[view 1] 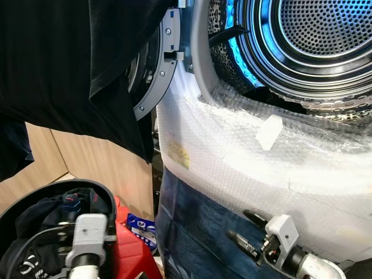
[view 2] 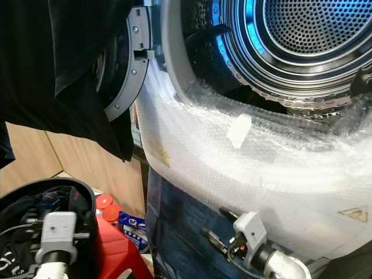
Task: Clothes washing
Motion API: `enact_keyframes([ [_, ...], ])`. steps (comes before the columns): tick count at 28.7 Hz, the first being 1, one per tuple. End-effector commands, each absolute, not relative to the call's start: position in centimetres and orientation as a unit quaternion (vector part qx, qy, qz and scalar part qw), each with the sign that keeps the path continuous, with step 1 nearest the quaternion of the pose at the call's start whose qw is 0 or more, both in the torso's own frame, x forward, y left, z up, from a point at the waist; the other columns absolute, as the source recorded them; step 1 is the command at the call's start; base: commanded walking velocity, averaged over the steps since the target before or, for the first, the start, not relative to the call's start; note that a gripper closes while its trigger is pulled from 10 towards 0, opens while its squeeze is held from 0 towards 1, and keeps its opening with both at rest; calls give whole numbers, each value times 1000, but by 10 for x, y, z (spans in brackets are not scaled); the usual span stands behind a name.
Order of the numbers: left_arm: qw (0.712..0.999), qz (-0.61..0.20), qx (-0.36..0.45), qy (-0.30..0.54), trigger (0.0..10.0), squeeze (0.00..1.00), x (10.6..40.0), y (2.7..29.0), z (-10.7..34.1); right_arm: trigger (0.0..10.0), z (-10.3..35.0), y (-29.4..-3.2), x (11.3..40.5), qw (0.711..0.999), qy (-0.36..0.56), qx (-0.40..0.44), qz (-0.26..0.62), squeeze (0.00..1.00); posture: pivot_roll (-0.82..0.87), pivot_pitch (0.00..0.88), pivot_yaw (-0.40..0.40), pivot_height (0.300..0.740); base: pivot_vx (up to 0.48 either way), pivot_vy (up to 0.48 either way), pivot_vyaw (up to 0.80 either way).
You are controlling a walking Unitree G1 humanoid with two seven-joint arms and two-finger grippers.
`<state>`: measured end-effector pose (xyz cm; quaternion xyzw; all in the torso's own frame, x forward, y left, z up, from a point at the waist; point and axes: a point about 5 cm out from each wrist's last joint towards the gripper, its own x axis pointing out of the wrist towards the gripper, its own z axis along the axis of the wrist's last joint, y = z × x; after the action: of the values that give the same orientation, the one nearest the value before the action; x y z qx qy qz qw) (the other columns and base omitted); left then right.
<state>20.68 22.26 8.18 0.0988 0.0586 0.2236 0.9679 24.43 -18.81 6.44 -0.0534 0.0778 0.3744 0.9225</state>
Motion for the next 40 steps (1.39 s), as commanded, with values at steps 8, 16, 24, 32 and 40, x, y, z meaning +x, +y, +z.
enact_keyframes([
  [8,981,177,73,42,10000,0,215,239,94,10000,64,-187,249,919,86,-57,381,0,100,0,-70,740,0,0,0],
  [16,981,174,69,45,10000,0,217,256,96,10000,63,-188,246,922,86,-56,374,0,81,0,-58,740,0,0,0],
  [24,982,167,64,62,10000,0,211,263,89,10000,63,-192,243,925,86,-55,366,0,80,0,-64,740,0,0,0],
  [32,986,143,56,68,10000,0,223,271,87,10000,69,-191,249,925,77,-57,367,0,74,0,-74,740,0,0,0],
  [40,988,131,41,76,10000,0,238,281,84,10000,78,-193,249,928,66,-57,363,0,45,0,-80,740,0,0,0],
])
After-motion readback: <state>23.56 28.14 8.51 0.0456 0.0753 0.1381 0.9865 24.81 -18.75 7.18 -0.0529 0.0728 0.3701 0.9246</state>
